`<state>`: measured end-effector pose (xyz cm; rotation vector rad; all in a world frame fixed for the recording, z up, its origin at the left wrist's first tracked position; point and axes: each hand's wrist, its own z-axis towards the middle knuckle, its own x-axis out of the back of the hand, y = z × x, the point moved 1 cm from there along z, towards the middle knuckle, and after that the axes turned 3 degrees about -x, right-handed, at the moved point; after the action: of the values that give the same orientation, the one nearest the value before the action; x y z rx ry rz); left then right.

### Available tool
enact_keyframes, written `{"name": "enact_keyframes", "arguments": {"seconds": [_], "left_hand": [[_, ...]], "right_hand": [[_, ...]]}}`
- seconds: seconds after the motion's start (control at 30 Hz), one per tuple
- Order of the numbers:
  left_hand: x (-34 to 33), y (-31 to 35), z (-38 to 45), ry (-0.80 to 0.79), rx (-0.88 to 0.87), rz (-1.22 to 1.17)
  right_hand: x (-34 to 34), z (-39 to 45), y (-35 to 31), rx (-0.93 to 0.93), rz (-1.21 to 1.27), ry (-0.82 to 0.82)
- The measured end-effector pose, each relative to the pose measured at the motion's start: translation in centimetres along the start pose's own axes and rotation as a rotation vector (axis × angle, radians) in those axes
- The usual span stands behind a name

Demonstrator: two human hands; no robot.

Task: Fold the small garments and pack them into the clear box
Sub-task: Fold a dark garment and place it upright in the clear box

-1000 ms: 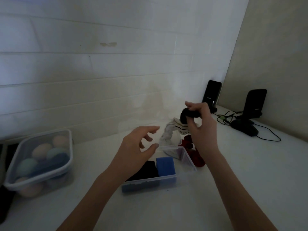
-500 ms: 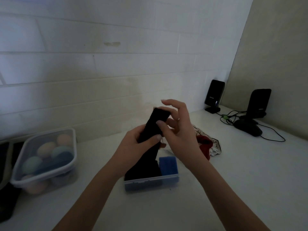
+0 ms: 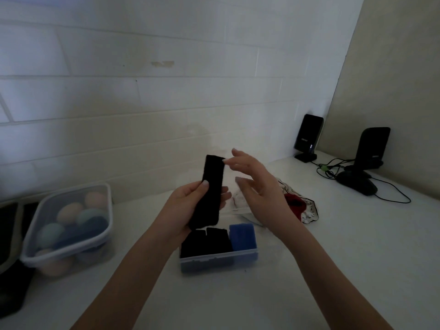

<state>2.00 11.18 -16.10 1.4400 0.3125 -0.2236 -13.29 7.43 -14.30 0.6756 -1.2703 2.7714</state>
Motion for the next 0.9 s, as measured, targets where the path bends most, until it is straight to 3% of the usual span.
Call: {"name": "enact_keyframes", "arguments": {"seconds": [0.2,0.33,0.47,0.63,0.8,0.9], "left_hand": [[1.0,-0.1,0.8,0.097,0.002,-0.172],[0.9,0.0,0.7,0.009,0.089,-0.143],[1.0,-0.1,0.7,0.029,0.083,-0.162],[1.3,-0.1,0.8,-0.027,0.207,-0.309],[1.6,-0.4,1.0,-0.079,0.289,-0.303],[1.7,-0.5,1.1,-0.126,0.316,-0.421]], "right_hand": [[-1.3,-0.5,0.4,0.140,-0.352,-0.293],[-2.3,-0.6,0.8,0.206,-0.358,-0.183],[-2.5,-0.9,0.3,0.303,-0.442,-0.103],[-3.2,-1.3,-0.2,0.423,-0.507,-0.117],[-3.7,-1.3,-0.5,0.489,-0.474,-0.073],[-4.1,-1.6,-0.5,0.549,-0.519,-0.130]]}}
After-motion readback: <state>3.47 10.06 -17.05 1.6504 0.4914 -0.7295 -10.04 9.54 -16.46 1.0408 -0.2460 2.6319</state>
